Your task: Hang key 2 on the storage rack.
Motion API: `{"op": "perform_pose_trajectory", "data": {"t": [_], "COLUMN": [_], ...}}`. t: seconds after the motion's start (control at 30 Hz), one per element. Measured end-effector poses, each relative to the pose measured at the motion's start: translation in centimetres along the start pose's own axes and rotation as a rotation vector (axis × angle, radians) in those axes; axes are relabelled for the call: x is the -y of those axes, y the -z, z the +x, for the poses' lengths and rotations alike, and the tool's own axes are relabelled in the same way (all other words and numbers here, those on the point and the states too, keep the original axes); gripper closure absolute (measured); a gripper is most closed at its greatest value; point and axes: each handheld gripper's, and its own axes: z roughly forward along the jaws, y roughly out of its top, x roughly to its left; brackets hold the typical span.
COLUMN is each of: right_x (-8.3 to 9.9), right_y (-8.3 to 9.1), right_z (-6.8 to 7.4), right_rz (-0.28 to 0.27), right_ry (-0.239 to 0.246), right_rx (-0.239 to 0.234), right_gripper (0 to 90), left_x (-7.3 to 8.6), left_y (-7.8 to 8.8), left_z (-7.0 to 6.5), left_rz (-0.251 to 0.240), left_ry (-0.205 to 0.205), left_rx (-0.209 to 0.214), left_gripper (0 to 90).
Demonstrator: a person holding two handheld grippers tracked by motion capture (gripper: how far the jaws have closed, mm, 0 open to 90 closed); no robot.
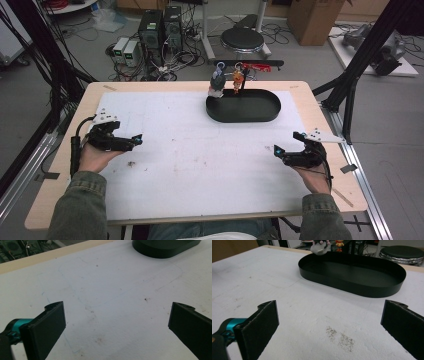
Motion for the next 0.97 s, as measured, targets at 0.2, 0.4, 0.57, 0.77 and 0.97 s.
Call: {"op": "perform_pose_trajectory", "data": {"t": [0.2, 0.4, 0.57, 0.77, 0.97], "right_x": [0.0, 0.0, 0.0, 0.0, 0.0], "right_y": [-0.1, -0.1, -0.1, -0.2, -0.5], "right_z": [0.1, 0.1, 0.1, 0.1, 0.1], "right_rz": [0.001, 0.004, 0.003, 0.012, 0.015], "right_ry": [0.007, 0.012, 0.012, 0.010, 0.028], "right_rx": [0.001, 0.001, 0.000, 0.002, 0.000], "right_gripper": [0.5, 0.5, 0.5, 0.5, 0.5], "left_x": [1.6, 2.7, 3.7, 5.6, 6.1], "left_y": [0.9, 1.3, 2.0, 3.3, 3.4], "left_z": [0.0, -0.4, -0.6, -0.2, -0.7], "left_rz": [-0.038, -0.042, -0.032, -0.049, -0.044], "left_ry": [-0.001, -0.012, -0.023, 0.020, 0.007], "left_rx": [-0.019, -0.028, -0.058, -0.089, -0.088], "left_gripper": [1.7, 1.7, 1.7, 1.7, 1.7]}}
